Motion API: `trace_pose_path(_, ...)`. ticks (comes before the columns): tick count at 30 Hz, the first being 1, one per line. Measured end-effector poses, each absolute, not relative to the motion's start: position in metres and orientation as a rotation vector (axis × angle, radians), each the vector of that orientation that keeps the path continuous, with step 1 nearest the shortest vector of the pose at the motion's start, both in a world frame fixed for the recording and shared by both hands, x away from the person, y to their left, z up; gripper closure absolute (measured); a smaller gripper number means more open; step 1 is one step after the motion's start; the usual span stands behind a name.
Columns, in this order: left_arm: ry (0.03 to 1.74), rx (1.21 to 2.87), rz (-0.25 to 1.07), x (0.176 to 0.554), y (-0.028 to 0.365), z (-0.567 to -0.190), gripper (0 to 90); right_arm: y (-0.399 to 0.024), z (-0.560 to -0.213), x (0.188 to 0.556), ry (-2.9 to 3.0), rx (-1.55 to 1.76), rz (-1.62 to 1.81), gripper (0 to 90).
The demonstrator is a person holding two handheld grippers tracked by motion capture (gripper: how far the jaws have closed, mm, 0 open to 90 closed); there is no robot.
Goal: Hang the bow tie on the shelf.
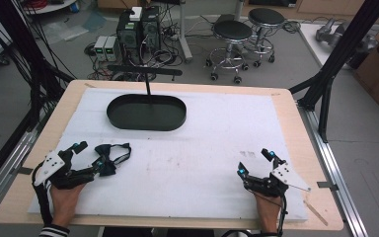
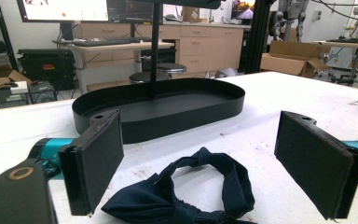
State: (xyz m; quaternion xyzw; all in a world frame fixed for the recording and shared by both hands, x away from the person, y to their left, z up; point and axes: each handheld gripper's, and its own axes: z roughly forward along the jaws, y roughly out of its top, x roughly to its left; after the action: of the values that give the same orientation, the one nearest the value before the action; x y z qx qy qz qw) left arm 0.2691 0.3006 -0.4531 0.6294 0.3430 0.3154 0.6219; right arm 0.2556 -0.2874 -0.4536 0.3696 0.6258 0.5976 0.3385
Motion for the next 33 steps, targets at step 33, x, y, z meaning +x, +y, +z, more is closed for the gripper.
trace_pose_path(33,0.794,1.456,0.693,0.2711,0.3051,-0.4442,15.8,-0.2865,-0.4534,0.2559,1.626,0.966,1.541,3.7)
